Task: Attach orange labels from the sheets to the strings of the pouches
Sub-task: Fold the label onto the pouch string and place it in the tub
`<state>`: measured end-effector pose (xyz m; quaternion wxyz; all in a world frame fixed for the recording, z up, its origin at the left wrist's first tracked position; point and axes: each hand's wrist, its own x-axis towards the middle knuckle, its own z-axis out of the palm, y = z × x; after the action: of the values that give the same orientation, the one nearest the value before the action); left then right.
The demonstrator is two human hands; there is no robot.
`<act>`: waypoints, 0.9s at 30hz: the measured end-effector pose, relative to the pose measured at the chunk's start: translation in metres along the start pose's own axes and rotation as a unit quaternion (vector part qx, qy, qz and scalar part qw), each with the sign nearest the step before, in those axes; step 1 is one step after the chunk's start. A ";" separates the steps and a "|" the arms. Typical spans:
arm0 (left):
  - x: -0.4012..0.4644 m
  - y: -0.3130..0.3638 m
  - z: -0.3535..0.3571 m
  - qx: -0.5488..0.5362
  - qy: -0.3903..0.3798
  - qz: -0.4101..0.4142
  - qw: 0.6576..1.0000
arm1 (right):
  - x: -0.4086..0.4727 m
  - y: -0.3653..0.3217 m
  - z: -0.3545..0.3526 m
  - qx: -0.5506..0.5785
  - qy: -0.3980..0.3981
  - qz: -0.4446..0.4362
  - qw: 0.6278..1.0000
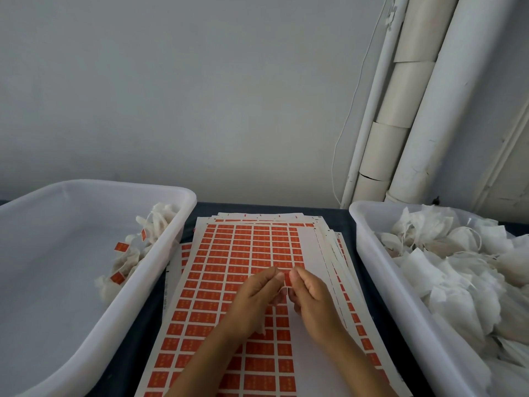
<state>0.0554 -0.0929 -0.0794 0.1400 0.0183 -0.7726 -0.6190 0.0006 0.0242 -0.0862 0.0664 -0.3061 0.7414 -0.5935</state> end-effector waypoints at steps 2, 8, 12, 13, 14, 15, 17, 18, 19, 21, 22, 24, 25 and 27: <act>0.000 0.001 -0.009 0.021 -0.040 -0.016 0.999 | 0.000 -0.002 -0.001 0.024 0.013 0.003 1.000; -0.006 0.003 -0.055 0.316 -0.164 -0.078 0.931 | -0.005 -0.005 -0.001 0.022 -0.089 0.043 0.995; -0.011 0.003 -0.071 0.324 -0.171 -0.073 0.928 | -0.006 -0.004 0.004 -0.074 -0.142 0.030 0.987; -0.012 0.003 -0.072 0.331 -0.168 -0.066 0.926 | -0.006 -0.004 0.005 -0.101 -0.152 0.026 0.983; -0.012 0.003 -0.072 0.337 -0.161 -0.059 0.926 | -0.006 -0.004 0.005 -0.121 -0.161 0.026 0.979; -0.011 0.002 -0.071 0.341 -0.153 -0.055 0.926 | -0.006 -0.004 0.006 -0.133 -0.168 0.031 0.976; -0.011 0.001 -0.070 0.349 -0.128 -0.055 0.927 | -0.005 -0.005 0.008 -0.152 -0.168 0.036 0.973; -0.010 0.000 -0.069 0.350 -0.117 -0.055 0.928 | -0.004 -0.006 0.008 -0.156 -0.163 0.035 0.974; -0.009 -0.001 -0.069 0.347 -0.108 -0.056 0.930 | -0.002 -0.005 0.009 -0.154 -0.154 0.031 0.976; -0.009 -0.001 -0.067 0.335 -0.086 -0.060 0.936 | 0.002 -0.005 0.010 -0.144 -0.126 0.025 0.981; -0.009 0.000 -0.067 0.330 -0.069 -0.060 0.940 | 0.003 -0.005 0.011 -0.135 -0.108 0.027 0.985; -0.007 0.002 -0.064 0.319 -0.026 -0.059 0.945 | 0.008 -0.010 0.015 -0.110 -0.069 0.036 0.991; -0.006 0.004 -0.063 0.310 0.000 -0.059 0.949 | 0.011 -0.015 0.018 -0.093 -0.051 0.042 0.993; -0.004 0.009 -0.062 0.280 0.060 -0.062 0.956 | 0.016 -0.026 0.023 -0.043 -0.010 0.060 0.997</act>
<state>0.0751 -0.1487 -0.0591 0.1368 0.1421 -0.9024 -0.3831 0.0077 -0.0061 -0.0648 0.0962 -0.2701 0.7822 -0.5532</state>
